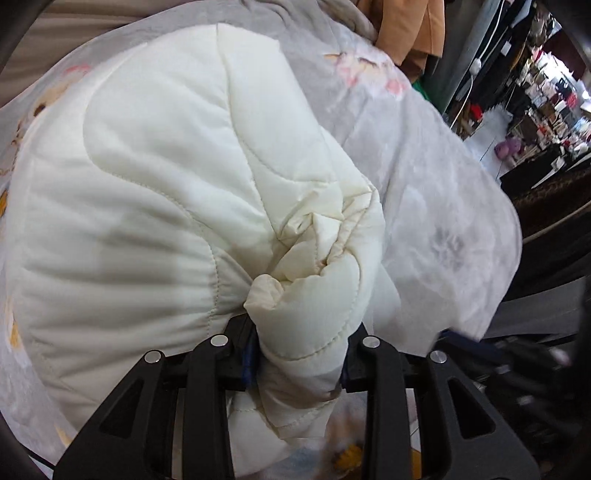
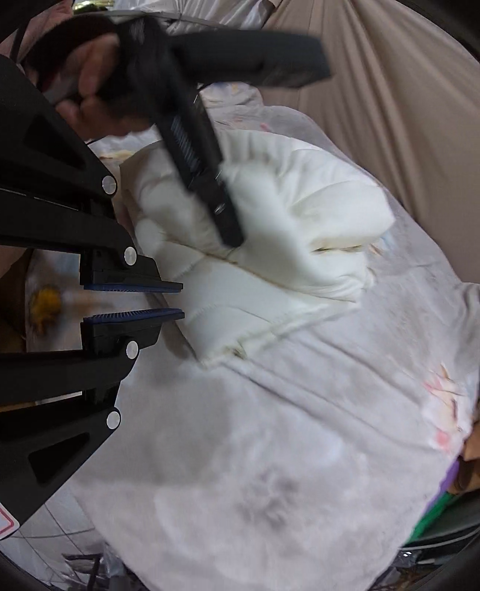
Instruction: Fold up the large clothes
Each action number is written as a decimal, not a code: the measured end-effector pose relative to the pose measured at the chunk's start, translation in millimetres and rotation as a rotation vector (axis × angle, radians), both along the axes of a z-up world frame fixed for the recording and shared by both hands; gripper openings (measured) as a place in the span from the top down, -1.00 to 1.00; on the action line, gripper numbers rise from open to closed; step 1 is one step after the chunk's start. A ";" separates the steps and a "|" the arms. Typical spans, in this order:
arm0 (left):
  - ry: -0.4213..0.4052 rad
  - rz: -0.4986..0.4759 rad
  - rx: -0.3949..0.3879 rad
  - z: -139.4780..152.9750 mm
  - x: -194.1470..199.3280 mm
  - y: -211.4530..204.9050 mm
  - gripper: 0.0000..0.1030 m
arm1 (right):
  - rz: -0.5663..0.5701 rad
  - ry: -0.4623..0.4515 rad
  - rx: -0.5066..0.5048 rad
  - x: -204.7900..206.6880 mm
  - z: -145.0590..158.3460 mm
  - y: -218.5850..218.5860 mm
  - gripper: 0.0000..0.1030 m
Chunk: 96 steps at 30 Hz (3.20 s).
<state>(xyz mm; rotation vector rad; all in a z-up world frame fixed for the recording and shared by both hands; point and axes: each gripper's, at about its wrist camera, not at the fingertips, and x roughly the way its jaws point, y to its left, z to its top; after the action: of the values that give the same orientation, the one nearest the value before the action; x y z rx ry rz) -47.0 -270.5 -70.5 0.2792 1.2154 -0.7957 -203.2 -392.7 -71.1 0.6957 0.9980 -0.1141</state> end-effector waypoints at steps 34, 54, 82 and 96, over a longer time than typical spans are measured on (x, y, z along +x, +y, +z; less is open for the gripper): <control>-0.181 0.505 0.073 79.5 -10.6 111.8 -0.56 | 0.265 -0.071 0.034 81.8 12.5 -6.0 0.65; -0.162 0.453 0.224 35.5 9.6 86.3 -0.57 | 0.140 -0.137 0.028 129.6 42.6 -44.0 0.08; -0.190 0.433 0.221 42.5 23.8 93.4 -0.57 | 0.134 -0.068 -0.198 142.9 30.0 -15.2 0.70; -0.095 0.463 0.165 33.0 29.5 108.2 -0.60 | 0.017 0.002 0.106 56.1 21.0 -20.0 0.04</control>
<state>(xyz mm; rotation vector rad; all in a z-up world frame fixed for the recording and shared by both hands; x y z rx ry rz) -17.5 -162.3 -37.5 0.1572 1.1960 -0.2797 -147.1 -412.7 -50.1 0.7840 1.0169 -0.0465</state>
